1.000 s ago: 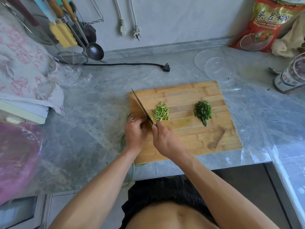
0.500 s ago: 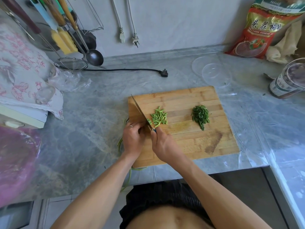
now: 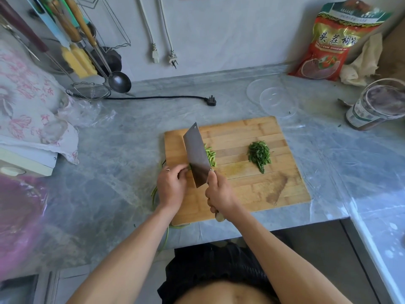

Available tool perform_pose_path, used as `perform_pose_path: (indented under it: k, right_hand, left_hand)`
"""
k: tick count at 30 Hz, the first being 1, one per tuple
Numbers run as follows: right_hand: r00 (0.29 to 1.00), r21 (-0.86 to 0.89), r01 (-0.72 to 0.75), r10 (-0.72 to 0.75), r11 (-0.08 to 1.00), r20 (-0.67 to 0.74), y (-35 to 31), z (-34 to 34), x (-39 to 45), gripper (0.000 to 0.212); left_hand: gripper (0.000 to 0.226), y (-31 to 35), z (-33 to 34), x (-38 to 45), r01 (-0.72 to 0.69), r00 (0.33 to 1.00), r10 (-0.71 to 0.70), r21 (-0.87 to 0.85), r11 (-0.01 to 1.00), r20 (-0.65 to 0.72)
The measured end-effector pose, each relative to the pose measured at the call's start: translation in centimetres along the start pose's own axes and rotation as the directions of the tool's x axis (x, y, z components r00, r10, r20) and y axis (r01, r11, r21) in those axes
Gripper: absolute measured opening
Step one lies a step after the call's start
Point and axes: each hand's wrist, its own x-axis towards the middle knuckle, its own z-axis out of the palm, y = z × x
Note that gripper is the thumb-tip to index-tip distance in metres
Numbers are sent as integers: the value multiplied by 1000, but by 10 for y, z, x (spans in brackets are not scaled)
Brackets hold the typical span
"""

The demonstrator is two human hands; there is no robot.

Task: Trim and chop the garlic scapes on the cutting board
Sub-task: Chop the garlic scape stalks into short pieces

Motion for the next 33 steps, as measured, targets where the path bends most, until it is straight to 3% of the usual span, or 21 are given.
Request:
perform_pose_path:
  k: [2,7,15,18,22,26,33]
  right_hand:
    - [1000,-18,16,-16,1000,-16,0,2,0,35]
    - [983,-260,162,-180,952,-46,-2,4,5,30]
    - [981,-444,176,-192,879,9,-8,4,9,30]
    - [974,-460,211,-224,863,27,-13,3,12,27]
    - [992,-443,102,-123,891,-19,-18,1,17,26]
    - [989,-342,131,-147,930,-22,-12,-2,12,34]
    - [984,-316,155,-176,936,-38,-13,-11,4,33]
  left_hand:
    - [20,0,1,-1,12,1000,-12,12,1000,-2]
    - [24,-4,0,-1,17,1000,-18,19,1000,24]
    - [23,-7,1,0,13,999,-14,26,1000,37]
    - [17,-4,0,-1,3,1000,-4,17,1000,17]
    - [13,-4,-3,-2,-5,1000,6,-11,1000,15]
    - [8,-8,-9,1,-57,998,57,-18,998,28]
    - [8,-12,-9,0,-136,990,133,55,989,54]
